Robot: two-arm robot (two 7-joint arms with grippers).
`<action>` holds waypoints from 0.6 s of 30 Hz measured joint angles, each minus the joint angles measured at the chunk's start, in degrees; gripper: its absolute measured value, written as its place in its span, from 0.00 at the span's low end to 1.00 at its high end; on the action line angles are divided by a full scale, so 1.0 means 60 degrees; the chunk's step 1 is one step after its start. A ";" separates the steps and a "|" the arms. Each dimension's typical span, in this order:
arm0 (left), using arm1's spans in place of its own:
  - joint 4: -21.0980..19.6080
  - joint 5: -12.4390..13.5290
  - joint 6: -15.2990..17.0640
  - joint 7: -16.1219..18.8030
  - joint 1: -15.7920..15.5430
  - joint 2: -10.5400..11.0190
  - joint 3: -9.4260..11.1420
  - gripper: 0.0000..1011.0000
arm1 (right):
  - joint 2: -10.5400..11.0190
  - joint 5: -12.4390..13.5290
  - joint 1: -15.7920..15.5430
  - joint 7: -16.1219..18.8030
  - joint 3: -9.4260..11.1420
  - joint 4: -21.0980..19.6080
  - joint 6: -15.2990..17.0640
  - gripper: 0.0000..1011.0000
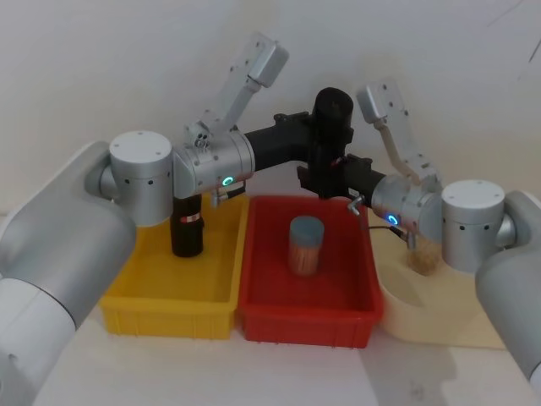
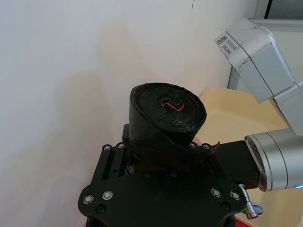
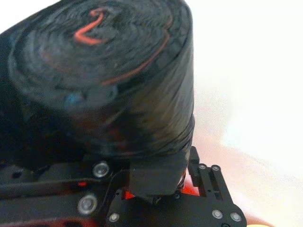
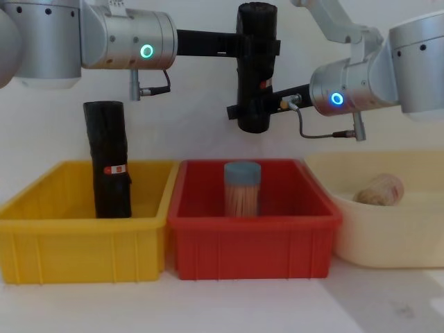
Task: Pick up the garbage bag with the one hand and transfer it to the other hand.
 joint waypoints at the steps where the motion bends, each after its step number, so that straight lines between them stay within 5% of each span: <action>1: 0.0000 0.0000 0.0000 0.0000 0.0000 0.0000 0.0000 0.51 | -0.0021 0.0000 0.0032 -0.0013 0.0005 0.0057 -0.0022 0.64; 10: -0.0001 -0.0002 0.0000 -0.0006 0.0001 -0.0001 0.0006 0.54 | -0.0106 -0.0001 0.0136 -0.0066 0.0030 0.0274 -0.0117 0.47; 18: -0.0001 -0.0002 0.0006 -0.0017 0.0003 -0.0004 0.0011 0.77 | -0.0023 0.0001 0.0012 -0.0059 0.0084 0.0035 -0.0089 0.47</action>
